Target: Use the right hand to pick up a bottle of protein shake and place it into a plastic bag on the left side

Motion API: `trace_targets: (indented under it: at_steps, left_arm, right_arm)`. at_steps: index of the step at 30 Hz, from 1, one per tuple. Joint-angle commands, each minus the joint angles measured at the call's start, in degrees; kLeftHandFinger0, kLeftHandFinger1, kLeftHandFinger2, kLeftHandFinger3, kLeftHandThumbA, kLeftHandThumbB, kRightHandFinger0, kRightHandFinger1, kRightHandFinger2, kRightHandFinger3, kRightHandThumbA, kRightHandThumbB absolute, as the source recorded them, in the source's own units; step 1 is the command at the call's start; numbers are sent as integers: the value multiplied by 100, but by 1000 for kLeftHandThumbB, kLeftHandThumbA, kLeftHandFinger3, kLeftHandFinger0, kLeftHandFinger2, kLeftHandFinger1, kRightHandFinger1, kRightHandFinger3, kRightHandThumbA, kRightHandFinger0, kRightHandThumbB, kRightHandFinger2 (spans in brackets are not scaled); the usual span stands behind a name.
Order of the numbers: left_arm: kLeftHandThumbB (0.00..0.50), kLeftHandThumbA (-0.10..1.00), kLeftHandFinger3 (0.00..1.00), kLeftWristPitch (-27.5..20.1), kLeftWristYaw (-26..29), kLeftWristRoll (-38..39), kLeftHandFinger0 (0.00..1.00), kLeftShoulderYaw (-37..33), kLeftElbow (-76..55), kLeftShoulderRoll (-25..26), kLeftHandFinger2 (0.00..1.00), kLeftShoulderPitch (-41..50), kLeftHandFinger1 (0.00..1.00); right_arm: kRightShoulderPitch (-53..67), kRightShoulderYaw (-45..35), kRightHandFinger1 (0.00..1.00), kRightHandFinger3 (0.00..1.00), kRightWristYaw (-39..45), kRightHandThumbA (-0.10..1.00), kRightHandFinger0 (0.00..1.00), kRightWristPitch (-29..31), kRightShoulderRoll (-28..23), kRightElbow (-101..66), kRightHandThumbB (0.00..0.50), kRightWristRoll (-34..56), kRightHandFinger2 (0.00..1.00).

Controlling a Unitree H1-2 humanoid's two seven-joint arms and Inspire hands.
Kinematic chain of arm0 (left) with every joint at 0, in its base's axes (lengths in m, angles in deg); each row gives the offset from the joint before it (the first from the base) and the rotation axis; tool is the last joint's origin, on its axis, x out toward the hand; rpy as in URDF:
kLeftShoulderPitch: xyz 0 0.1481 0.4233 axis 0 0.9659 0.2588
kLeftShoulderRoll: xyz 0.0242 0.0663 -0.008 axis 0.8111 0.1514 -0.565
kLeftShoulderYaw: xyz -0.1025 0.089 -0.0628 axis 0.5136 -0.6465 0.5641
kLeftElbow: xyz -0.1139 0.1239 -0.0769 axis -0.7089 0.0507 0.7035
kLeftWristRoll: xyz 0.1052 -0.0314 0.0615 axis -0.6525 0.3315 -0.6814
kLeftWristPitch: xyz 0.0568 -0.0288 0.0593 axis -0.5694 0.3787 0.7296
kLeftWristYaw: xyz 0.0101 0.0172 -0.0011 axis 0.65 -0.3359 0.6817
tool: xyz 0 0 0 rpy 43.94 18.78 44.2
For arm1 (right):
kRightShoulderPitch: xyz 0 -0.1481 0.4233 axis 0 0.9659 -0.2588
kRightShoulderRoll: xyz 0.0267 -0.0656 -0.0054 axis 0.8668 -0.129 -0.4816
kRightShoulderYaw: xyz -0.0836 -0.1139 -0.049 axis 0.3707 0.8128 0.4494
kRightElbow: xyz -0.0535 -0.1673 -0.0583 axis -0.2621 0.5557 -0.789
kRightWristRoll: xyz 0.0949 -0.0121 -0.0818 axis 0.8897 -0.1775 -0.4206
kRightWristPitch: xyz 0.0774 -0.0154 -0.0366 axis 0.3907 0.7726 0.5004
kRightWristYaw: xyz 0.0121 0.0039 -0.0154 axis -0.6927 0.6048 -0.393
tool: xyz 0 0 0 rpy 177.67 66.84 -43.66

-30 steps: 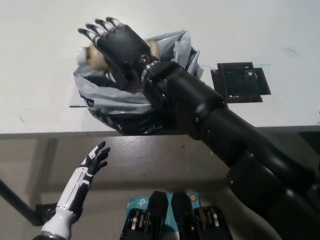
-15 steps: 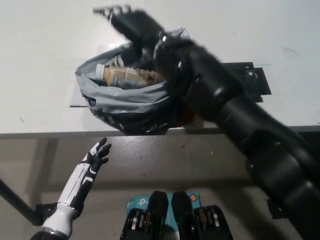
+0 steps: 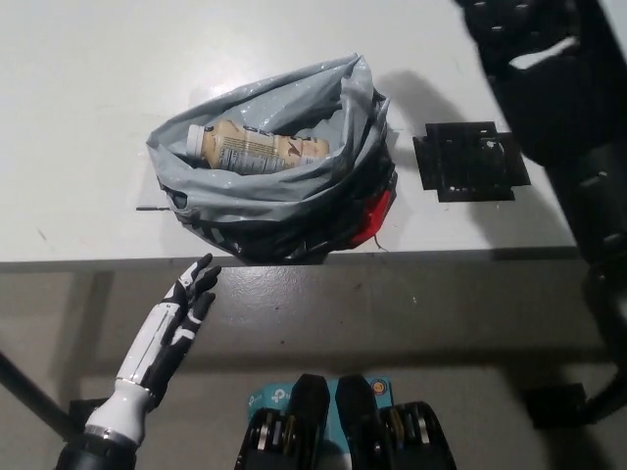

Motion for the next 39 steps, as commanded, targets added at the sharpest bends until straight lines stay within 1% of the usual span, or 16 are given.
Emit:
trace_targets:
  at_steps: [1, 4, 5, 7, 8, 9, 10, 12, 15, 17, 22, 23, 25, 28, 33, 39]
  left_arm:
    - [49, 892, 1000, 36, -8, 464, 1000, 336, 119, 86, 1000, -534, 1000]
    - [49, 928, 1000, 38, 23, 385, 1000, 326, 176, 92, 1000, -527, 1000]
    - [49, 931, 1000, 24, 39, 361, 1000, 319, 192, 81, 1000, -522, 1000]
    - [50, 964, 1000, 27, 89, 257, 1000, 301, 204, 76, 1000, -472, 1000]
    - [43, 966, 1000, 37, 107, 230, 1000, 296, 199, 67, 1000, -440, 1000]
    - [29, 966, 1000, 48, 113, 231, 1000, 296, 190, 57, 1000, -381, 1000]
    - [29, 966, 1000, 48, 113, 231, 1000, 296, 190, 57, 1000, -381, 1000]
    - [12, 962, 1000, 99, 3, 402, 1000, 304, 94, 66, 1000, -144, 1000]
    - [0, 958, 1000, 54, -22, 437, 1000, 299, 90, 60, 1000, 2, 1000]
    - [7, 973, 1000, 1, -7, 376, 1000, 287, 122, 74, 1000, 30, 1000]
    - [19, 999, 1000, 8, -6, 321, 1000, 261, 180, 70, 1000, 18, 1000]
    - [8, 991, 1000, 5, -28, 352, 1000, 259, 183, 67, 1000, 42, 1000]
    - [0, 956, 1000, -63, -70, 396, 1000, 255, 221, 72, 1000, 103, 1000]
    - [5, 927, 1000, -64, -94, 385, 1000, 245, 217, 104, 1000, 182, 1000]
    - [26, 951, 1000, -65, -109, 321, 1000, 226, 208, 133, 1000, 220, 1000]
    - [20, 961, 1000, -31, -88, 249, 1000, 232, 192, 139, 1000, 225, 1000]
  right_arm:
    - [948, -2327, 1000, 1000, 315, 970, 1000, -1847, -1398, -6542, 195, 2637, 1000]
    - [2417, -2640, 1000, 1000, -111, 985, 1000, -1788, -1474, -7782, 165, 2870, 1000]
    - [2694, -2661, 1000, 1000, -183, 996, 1000, -1728, -1470, -7913, 174, 2902, 1000]
    - [3661, -2575, 1000, 1000, -421, 1000, 1000, -1244, -1360, -8103, 172, 3083, 1000]
    - [4096, -2492, 1000, 1000, -493, 996, 1000, -998, -1267, -8106, 182, 3121, 1000]
    - [4661, -2357, 1000, 1000, -558, 1000, 981, -740, -1100, -8070, 234, 3116, 1000]
    - [4661, -2357, 1000, 1000, -558, 1000, 981, -740, -1100, -8070, 234, 3116, 1000]
    - [5893, -1967, 1000, 1000, -473, 1000, 1000, -288, -716, -7629, 252, 2947, 1000]
    - [6377, -1696, 1000, 1000, -240, 1000, 1000, -97, -679, -7196, 251, 2808, 1000]
    - [6426, -1534, 1000, 1000, -117, 1000, 1000, 115, -673, -6795, 219, 2719, 1000]
    - [6262, -1322, 1000, 1000, 1, 984, 1000, 37, -480, -6192, 254, 2630, 1000]
    - [6287, -1300, 1000, 1000, 12, 919, 1000, 22, -455, -6159, 227, 2642, 1000]
    - [6316, -1231, 1000, 1000, 39, 939, 1000, 4, -381, -6043, 250, 2616, 1000]
    - [6415, -1131, 1000, 1000, 39, 933, 1000, 63, -242, -5829, 230, 2512, 1000]
    - [6600, -1014, 1000, 1000, 29, 899, 1000, 188, -18, -5169, 245, 2556, 1000]
    - [6774, -837, 1000, 1000, -58, 869, 1000, 456, 256, -4233, 222, 2252, 1000]
